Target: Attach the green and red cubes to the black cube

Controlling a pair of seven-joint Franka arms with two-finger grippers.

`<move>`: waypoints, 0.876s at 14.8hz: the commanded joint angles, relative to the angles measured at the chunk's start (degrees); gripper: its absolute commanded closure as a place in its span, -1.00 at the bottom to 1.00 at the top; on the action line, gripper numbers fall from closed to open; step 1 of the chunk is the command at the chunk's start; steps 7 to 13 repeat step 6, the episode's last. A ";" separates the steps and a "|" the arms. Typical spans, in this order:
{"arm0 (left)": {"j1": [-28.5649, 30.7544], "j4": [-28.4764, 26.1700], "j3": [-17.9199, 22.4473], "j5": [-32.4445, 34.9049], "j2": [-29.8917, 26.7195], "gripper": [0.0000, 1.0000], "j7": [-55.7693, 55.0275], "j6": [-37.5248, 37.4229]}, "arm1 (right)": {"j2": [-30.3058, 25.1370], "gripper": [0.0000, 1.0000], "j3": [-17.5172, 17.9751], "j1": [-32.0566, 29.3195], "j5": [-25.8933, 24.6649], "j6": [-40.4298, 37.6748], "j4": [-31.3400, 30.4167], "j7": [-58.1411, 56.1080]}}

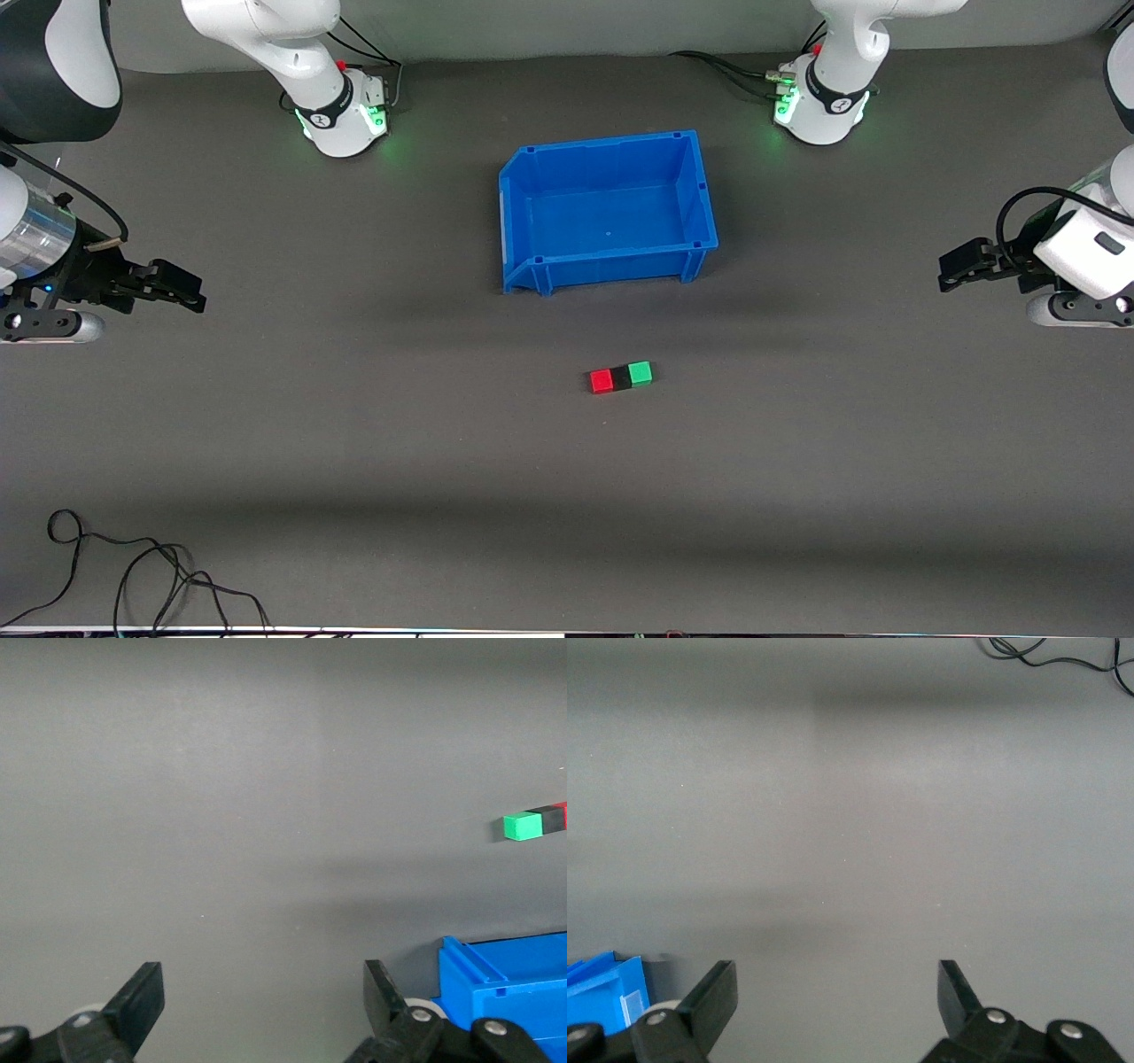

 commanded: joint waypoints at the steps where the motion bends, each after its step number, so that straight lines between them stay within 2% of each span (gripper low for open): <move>1: -0.51 -1.60 0.16 1.37 -1.54 -1.00 0.68 0.25 | -0.74 -0.99 -0.20 0.04 -0.36 -0.29 0.09 -1.22; 13: -0.51 -0.98 0.16 1.37 -1.19 -1.00 0.68 -0.63 | -0.74 -0.99 -0.11 0.13 -0.79 -1.43 0.79 -1.57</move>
